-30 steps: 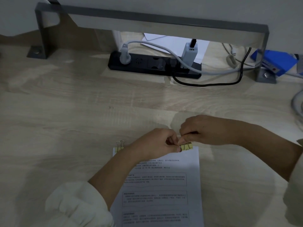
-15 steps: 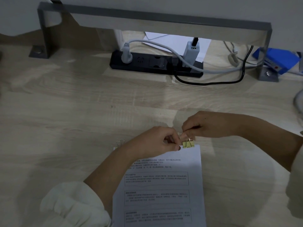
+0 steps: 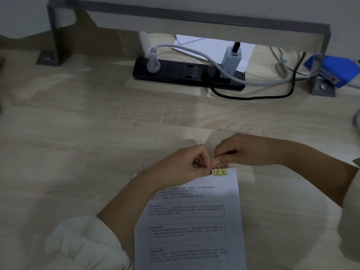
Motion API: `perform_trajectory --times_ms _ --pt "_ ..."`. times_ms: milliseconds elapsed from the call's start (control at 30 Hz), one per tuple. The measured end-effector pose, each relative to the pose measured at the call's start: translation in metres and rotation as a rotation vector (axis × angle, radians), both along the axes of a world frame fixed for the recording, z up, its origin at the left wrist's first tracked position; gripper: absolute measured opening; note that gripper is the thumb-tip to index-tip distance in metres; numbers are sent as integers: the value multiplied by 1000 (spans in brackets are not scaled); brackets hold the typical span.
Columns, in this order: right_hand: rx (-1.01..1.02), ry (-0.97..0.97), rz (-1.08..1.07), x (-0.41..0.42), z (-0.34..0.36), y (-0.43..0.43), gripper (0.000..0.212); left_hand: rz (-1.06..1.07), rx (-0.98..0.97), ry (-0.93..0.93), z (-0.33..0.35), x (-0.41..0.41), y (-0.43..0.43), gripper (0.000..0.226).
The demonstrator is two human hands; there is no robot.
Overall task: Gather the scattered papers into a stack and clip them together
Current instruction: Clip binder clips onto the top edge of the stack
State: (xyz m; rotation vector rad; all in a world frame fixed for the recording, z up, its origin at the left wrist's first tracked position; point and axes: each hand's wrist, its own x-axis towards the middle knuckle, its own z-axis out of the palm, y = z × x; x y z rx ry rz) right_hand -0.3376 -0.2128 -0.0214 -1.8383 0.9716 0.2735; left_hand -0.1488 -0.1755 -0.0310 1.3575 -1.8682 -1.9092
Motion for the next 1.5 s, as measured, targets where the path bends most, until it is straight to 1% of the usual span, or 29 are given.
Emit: perform_trajectory --times_ms 200,400,500,567,600,667,700,733,800,867,900,933,967,1033,1067,1133,1167,1300,1367,1433,1500 --pt "54 34 -46 -9 1 -5 38 -7 -5 -3 3 2 -1 16" --pt "112 72 -8 -11 3 -5 39 -12 2 -9 3 3 0 16" --pt "136 125 38 -11 6 -5 38 -14 -7 -15 1 3 1 16" --pt "156 134 21 -11 9 -3 38 -12 -16 -19 1 4 2 15" --pt "154 120 -13 -12 9 -1 40 -10 -21 -19 1 4 2 14" --pt "100 62 -126 -17 9 8 52 -3 -38 -26 2 7 0 13" --pt "83 13 -215 -20 8 15 55 5 -52 -33 4 9 -2 13" --pt "103 -52 -322 -21 7 25 54 19 -69 -42 7 11 -4 12" --pt "257 -185 -545 -21 5 53 43 68 -124 -62 13 18 -12 9" --pt "438 -307 -719 -12 3 87 34 136 -218 -70 21 26 -23 10" --pt "480 -352 -787 -7 -1 102 34 171 -276 -77 25 30 -28 12" --pt "461 -379 -851 -1 -7 114 38 201 -338 -96 28 34 -33 15" --pt "382 -382 -908 5 -13 122 40 231 -397 -127 32 37 -37 16" --pt "211 -380 -1011 21 -23 127 39 301 -523 -206 34 44 -40 14" --pt "179 -405 -1048 32 -25 125 36 348 -600 -242 33 48 -39 17" --pt "216 -469 -1112 59 -27 118 34 456 -739 -280 28 59 -33 25" --pt "257 -501 -1135 75 -27 112 34 507 -769 -310 24 68 -28 28" --pt "419 -690 -1195 142 -27 87 34 666 -704 -520 1 107 6 41" --pt "463 -758 -1168 175 -31 73 36 725 -646 -658 -9 128 27 49" --pt "465 -790 -1100 205 -38 61 39 754 -533 -781 -23 148 45 64" --pt "378 -745 -1041 230 -42 54 45 757 -448 -906 -40 169 62 76"
